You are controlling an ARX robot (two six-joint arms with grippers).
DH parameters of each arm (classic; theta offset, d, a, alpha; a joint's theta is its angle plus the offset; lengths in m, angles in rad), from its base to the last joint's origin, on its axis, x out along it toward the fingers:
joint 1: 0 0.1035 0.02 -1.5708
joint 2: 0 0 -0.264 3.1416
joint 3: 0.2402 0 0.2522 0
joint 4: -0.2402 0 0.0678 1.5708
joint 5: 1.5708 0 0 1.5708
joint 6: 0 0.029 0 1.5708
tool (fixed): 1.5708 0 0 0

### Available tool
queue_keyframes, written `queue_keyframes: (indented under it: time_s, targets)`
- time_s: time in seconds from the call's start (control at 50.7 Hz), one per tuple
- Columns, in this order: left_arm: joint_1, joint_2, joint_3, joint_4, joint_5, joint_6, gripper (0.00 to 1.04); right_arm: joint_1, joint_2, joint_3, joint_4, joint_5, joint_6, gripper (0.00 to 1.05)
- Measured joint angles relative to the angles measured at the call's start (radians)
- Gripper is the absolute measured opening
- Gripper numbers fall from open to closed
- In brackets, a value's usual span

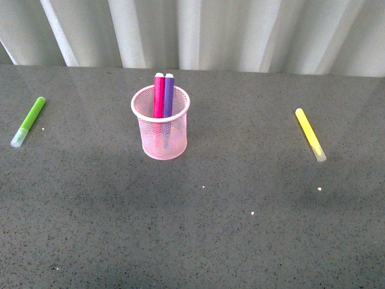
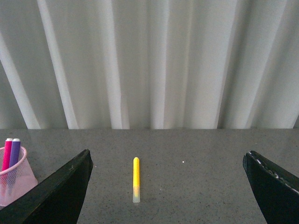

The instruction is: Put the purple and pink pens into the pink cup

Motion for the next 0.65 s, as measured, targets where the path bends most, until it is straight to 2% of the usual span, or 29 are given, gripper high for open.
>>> queue_keyframes:
  time_s: [0.651]
  targets:
    - [0.000, 0.000, 0.000, 0.000, 0.000, 0.000, 0.98, 0.000, 0.000, 0.000, 0.000, 0.000, 0.000, 0.98]
